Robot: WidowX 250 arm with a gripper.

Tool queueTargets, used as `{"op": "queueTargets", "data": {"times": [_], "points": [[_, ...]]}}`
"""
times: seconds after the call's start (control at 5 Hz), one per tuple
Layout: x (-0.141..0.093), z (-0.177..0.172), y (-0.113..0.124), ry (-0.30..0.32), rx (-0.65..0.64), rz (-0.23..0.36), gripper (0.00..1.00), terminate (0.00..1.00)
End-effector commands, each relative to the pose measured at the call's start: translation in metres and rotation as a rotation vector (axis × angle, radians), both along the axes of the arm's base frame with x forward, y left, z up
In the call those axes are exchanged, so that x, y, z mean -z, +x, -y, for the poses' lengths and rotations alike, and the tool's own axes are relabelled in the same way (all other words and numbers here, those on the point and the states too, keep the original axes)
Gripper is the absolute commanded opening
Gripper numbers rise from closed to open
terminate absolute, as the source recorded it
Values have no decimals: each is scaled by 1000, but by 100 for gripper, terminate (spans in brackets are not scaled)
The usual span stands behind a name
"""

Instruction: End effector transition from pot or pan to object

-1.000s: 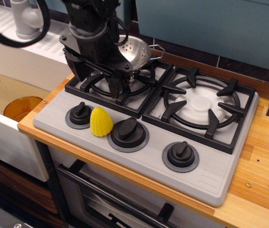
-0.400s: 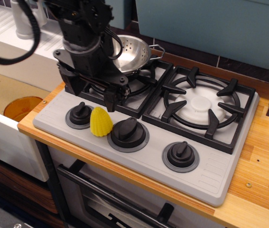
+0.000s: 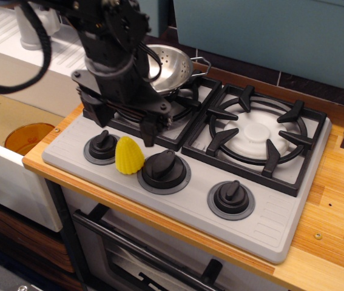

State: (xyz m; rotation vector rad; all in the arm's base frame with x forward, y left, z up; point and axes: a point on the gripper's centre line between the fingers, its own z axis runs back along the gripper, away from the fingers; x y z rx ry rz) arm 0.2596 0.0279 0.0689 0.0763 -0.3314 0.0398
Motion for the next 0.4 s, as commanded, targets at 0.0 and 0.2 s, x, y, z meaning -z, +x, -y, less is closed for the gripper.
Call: {"op": "queueTargets", "data": {"times": [0.0, 0.2], "points": [[7, 1, 16, -4, 24, 68, 100, 0], [7, 3, 14, -10, 19, 67, 100, 100]]}}
